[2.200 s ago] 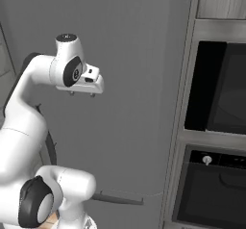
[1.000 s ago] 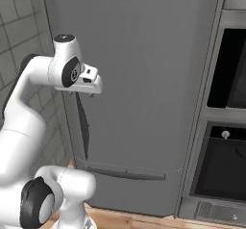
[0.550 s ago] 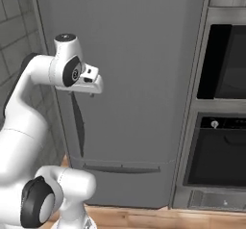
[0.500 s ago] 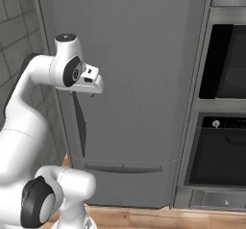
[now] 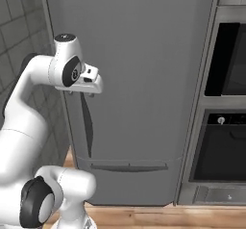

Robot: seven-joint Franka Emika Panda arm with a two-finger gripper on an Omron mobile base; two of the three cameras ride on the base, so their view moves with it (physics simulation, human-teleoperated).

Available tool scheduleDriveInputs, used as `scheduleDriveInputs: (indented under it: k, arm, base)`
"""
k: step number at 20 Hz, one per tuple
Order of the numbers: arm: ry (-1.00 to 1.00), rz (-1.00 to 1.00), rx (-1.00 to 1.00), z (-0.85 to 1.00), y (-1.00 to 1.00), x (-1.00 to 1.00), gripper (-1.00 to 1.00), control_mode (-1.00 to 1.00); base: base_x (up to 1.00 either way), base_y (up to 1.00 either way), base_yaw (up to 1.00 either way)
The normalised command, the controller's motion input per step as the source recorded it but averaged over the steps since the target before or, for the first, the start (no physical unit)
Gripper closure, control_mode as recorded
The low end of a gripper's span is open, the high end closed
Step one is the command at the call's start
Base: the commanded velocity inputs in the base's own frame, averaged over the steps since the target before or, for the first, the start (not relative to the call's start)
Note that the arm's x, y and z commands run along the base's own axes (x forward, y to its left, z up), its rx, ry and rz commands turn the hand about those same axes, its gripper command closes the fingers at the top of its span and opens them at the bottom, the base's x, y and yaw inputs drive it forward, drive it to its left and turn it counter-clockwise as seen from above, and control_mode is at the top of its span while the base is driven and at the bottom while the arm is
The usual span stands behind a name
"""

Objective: Retrieve a lemon from the fridge and place it on the cutting board with the fish.

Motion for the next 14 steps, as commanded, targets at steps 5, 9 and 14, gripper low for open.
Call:
scheduleDriveInputs:
  k: [5, 9, 14]
  arm:
    - [0.0, 0.0, 0.0, 0.0, 0.0, 0.0, -1.0, 1.0]
    - [0.0, 0.0, 0.0, 0.0, 0.0, 0.0, -1.0, 1.0]
    - [0.0, 0.0, 0.0, 0.0, 0.0, 0.0, -1.0, 1.0]
  base:
    - [0.0, 0.45, -0.18]
    - [-0.18, 0.17, -0.15]
    - [-0.23, 0.08, -0.05]
